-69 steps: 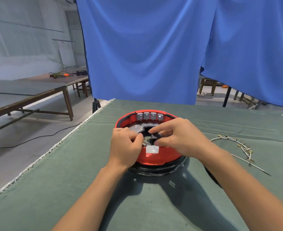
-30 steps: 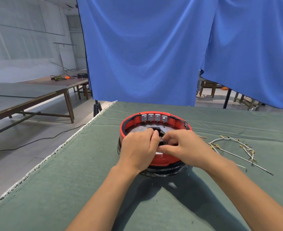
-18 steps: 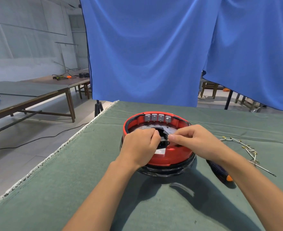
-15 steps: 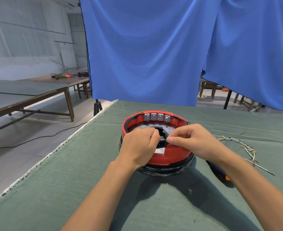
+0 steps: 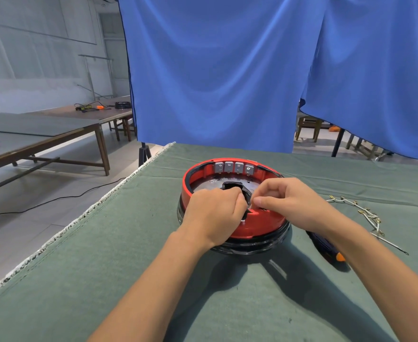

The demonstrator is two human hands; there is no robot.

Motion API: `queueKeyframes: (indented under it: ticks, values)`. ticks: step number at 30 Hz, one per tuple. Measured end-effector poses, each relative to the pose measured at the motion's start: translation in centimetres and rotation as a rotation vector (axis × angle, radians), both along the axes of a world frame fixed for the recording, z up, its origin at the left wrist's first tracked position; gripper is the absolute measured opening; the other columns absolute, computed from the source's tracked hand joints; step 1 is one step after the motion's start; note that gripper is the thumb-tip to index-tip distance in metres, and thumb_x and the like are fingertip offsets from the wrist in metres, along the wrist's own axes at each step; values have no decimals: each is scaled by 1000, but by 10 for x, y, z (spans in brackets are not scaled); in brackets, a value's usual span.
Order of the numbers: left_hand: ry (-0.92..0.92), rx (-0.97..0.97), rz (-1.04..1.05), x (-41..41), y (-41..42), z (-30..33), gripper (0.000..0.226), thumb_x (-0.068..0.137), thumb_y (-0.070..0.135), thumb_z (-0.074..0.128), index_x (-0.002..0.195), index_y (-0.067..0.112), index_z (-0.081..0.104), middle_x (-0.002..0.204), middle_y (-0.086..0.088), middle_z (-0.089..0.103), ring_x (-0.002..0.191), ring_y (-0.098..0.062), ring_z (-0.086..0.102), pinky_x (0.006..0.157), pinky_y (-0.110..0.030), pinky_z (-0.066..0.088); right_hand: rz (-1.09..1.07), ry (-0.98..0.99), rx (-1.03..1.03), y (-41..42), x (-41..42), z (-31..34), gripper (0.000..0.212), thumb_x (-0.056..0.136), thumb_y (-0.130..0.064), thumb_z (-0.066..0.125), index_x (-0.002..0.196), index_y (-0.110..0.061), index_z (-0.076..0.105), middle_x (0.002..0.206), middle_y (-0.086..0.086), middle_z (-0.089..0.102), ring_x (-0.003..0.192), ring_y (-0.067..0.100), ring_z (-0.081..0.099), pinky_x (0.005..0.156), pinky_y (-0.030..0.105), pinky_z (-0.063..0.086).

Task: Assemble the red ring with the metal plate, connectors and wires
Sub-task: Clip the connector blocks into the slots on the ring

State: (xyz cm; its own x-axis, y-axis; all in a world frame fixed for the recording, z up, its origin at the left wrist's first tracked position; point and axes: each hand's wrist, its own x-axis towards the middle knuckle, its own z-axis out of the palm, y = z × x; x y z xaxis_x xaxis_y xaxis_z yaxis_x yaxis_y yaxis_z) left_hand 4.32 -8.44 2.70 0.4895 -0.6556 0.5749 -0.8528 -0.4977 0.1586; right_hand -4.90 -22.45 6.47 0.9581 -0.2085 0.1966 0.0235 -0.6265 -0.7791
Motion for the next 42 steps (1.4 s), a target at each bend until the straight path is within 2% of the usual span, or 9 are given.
queueKeyframes:
  ticks: [4, 8, 13, 20, 24, 32, 35, 39, 42]
  values:
    - [-93, 165, -45, 3, 1, -1, 23, 100, 24, 25, 83, 21, 40, 72, 5, 39, 67, -27, 41, 65, -34, 20, -70, 22, -259, 11, 6, -9, 23, 91, -12, 54, 75, -27, 62, 73, -7, 65, 70, 7, 56, 69, 23, 44]
    - [59, 146, -41, -4, 1, 6, 16, 99, 18, 28, 96, 15, 43, 81, 2, 32, 72, -28, 38, 67, -37, 25, -113, 26, -288, 12, 7, -14, 21, 94, -14, 49, 84, -23, 65, 80, -6, 64, 80, 13, 56, 74, 30, 42]
    - [341, -10, 22, 2, 2, 13, 39, 98, 18, 33, 59, 14, 42, 65, -1, 50, 79, -30, 51, 87, -41, 36, -115, 1, -306, 14, 6, -18, 31, 95, -33, 51, 68, -21, 59, 64, -7, 52, 67, 12, 48, 63, 28, 34]
    - [280, 5, 268, 7, 9, 2, 40, 96, 33, 37, 69, 17, 62, 89, 1, 58, 109, -19, 40, 109, -41, 20, -180, 141, -432, 20, 10, -15, 63, 87, -66, 41, 51, -15, 32, 48, -1, 31, 50, 14, 34, 54, 33, 28]
    - [405, -6, 254, 12, 9, 2, 42, 93, 31, 40, 55, 18, 50, 87, 2, 59, 109, -15, 35, 104, -40, 24, -140, 228, -454, 23, 13, -7, 61, 89, -63, 43, 51, -18, 27, 45, -4, 25, 49, 15, 29, 53, 26, 22]
    - [401, -169, 213, 12, 3, -7, 38, 91, 25, 45, 55, 16, 53, 71, 5, 56, 93, -15, 33, 89, -32, 27, -3, 468, -393, 10, 29, 14, 56, 86, -61, 52, 52, -20, 34, 29, -9, 27, 44, 11, 27, 49, 26, 21]
    - [459, -464, 171, 9, 3, -12, 34, 93, 18, 49, 62, 9, 61, 74, 3, 62, 87, -11, 39, 91, -31, 26, 45, 506, -370, 7, 29, 15, 50, 85, -64, 50, 55, -24, 47, 33, -20, 41, 52, 5, 38, 55, 20, 29]
    - [431, -608, 158, 9, 2, -19, 37, 95, 20, 47, 59, 17, 55, 69, 7, 60, 81, -4, 41, 87, -27, 22, 78, 583, -334, 7, 28, 19, 44, 82, -71, 45, 88, -35, 69, 89, -21, 59, 97, 9, 53, 94, 26, 37]
    - [381, -580, 153, 8, 3, -20, 41, 89, 32, 39, 49, 26, 38, 55, 11, 45, 79, -7, 40, 87, -29, 24, 102, 651, -367, 8, 32, 26, 44, 78, -75, 46, 70, -35, 61, 74, -22, 49, 85, 9, 47, 89, 26, 34]
